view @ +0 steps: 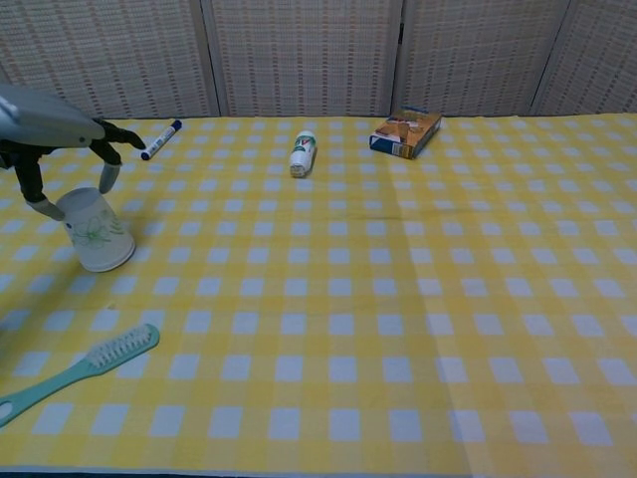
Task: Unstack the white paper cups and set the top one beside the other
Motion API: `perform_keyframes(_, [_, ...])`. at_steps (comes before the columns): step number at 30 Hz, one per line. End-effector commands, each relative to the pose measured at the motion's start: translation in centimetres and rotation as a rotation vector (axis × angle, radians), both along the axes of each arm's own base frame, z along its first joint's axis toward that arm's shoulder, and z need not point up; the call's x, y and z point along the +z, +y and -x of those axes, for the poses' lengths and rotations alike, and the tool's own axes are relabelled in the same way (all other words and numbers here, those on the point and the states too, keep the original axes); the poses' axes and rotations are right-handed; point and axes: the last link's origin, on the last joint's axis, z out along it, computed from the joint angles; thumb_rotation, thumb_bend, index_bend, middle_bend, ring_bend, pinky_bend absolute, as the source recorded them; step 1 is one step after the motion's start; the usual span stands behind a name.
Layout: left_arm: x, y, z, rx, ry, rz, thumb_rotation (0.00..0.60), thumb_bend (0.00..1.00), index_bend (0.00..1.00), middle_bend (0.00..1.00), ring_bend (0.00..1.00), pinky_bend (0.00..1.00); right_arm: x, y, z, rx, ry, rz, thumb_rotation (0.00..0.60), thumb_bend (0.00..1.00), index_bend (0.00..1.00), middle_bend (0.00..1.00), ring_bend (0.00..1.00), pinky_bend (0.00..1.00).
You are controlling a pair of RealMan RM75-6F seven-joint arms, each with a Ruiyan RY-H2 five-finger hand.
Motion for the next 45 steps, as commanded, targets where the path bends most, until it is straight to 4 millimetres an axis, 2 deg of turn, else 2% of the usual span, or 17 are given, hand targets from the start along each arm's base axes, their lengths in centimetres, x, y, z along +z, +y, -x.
perform_keyframes(1, [0.1, 0.0, 0.0, -0.001, 0.002, -0.002, 0.600, 0.24, 0.48, 0.00, 0.00, 0.15, 0.0, 0.0, 0.0, -0.001, 0.001, 0.001, 0.600, 0.21, 0.00, 0.00, 0.00, 0.00])
perform_keyframes(12, [2.2, -1.1, -1.2, -0.040, 0.037, -0.030, 0.600, 0.24, 0.48, 0.00, 0.00, 0.15, 0.2, 0.2, -0.2, 0.017, -0.010, -0.004, 0.600, 0.21, 0.00, 0.00, 0.00, 0.00])
perform_keyframes(18, [3.5, -2.2, -2.8, -0.060, 0.058, -0.058, 0.600, 0.24, 0.47, 0.00, 0.00, 0.15, 0.7, 0.8, -0.5, 0.043, -0.027, -0.002, 0.600, 0.21, 0.00, 0.00, 0.00, 0.00])
perform_keyframes(34, [5.3, -3.9, -6.3, -0.082, 0.089, -0.138, 0.600, 0.24, 0.47, 0.00, 0.00, 0.15, 1.8, 1.9, -0.8, 0.088, -0.061, 0.009, 0.600, 0.21, 0.00, 0.00, 0.00, 0.00])
perform_keyframes(40, [7.3, -5.1, -6.5, -0.071, 0.110, -0.189, 0.600, 0.24, 0.47, 0.00, 0.00, 0.15, 1.8, 2.1, -0.8, 0.094, -0.059, 0.002, 0.600, 0.21, 0.00, 0.00, 0.00, 0.00])
perform_keyframes(45, [9.0, -6.0, -5.4, -0.044, 0.115, -0.234, 0.600, 0.24, 0.47, 0.00, 0.00, 0.15, 1.7, 2.5, -1.1, 0.107, -0.062, -0.003, 0.600, 0.21, 0.00, 0.00, 0.00, 0.00])
